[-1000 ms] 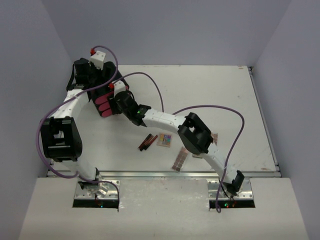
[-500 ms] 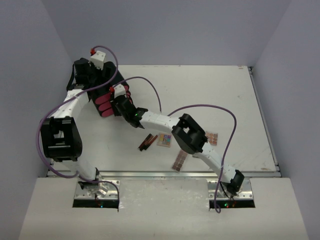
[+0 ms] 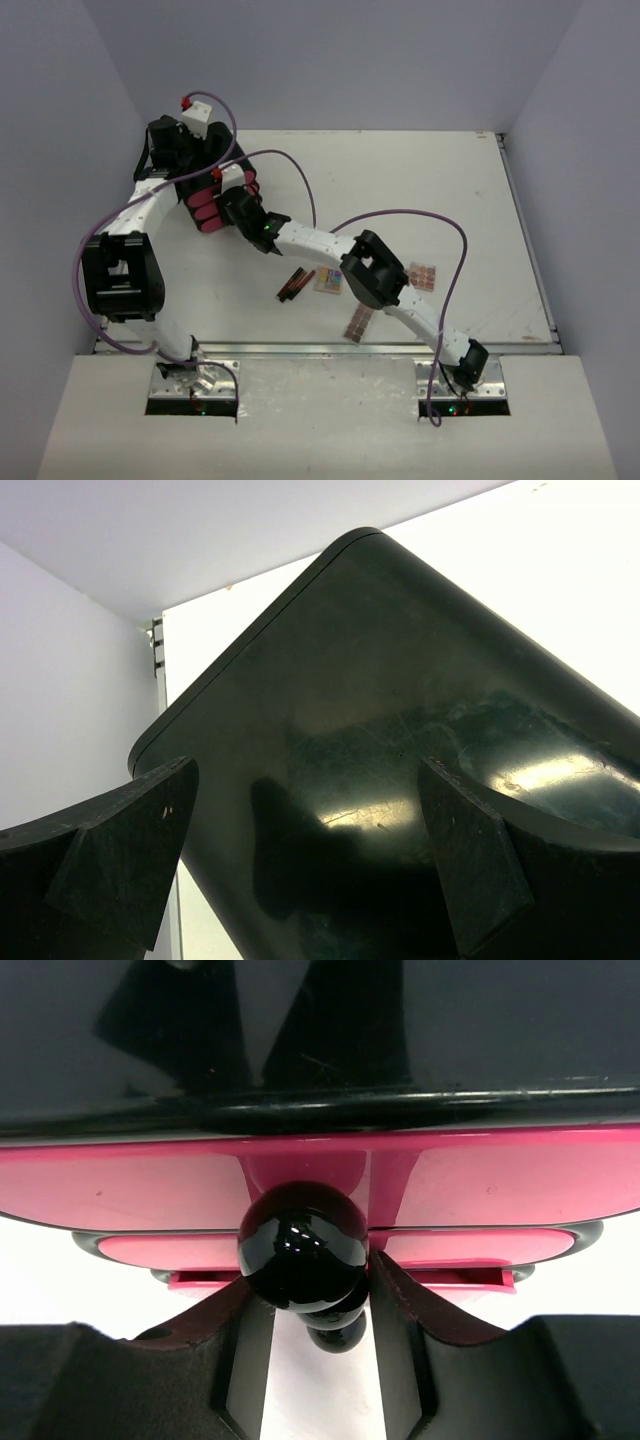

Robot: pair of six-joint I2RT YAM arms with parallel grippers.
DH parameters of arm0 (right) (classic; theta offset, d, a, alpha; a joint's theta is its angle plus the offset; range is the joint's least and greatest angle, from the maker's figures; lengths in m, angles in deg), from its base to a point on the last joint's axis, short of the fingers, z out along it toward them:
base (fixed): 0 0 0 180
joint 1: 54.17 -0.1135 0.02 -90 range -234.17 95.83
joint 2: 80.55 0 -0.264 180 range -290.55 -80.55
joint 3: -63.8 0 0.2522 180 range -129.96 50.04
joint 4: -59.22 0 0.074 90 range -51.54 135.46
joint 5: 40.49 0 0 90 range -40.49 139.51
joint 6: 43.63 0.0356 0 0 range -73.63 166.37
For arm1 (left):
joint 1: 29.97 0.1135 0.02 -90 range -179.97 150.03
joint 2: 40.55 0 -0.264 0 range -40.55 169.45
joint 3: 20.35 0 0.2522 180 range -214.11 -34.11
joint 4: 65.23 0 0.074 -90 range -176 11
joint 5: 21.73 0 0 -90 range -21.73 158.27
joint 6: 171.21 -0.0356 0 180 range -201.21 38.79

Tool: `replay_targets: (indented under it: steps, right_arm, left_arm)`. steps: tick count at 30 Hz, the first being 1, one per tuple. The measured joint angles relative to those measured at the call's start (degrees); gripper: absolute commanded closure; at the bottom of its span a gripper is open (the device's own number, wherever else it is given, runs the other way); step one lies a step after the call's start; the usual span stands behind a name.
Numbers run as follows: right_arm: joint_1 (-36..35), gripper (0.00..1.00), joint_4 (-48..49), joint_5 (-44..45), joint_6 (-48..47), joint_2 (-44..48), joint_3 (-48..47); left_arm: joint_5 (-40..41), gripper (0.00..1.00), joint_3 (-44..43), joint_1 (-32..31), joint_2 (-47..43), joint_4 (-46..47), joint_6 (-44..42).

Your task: Organize the makeup

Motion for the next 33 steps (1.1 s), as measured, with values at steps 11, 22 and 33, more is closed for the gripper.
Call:
replay_targets:
  steps: [11, 22, 33]
  right_arm:
    - [0.1, 0.99, 0.0, 0.5, -0.4, 0.0, 0.1]
    - [-0.3, 1.00, 7.7, -1.2, 1.1, 7.4, 15.1]
    - [-2.7, 0.70, 14.2, -2.1, 1.6, 22.2, 40.8]
  left_arm:
    - [0.0, 0.08, 0.0, 0.0, 0.0, 0.0, 0.0]
    - [0.0, 0.08, 0.0, 0.0, 0.0, 0.0, 0.1]
    - [0.0, 0.08, -0.4, 0.0, 0.1, -0.6, 0.3]
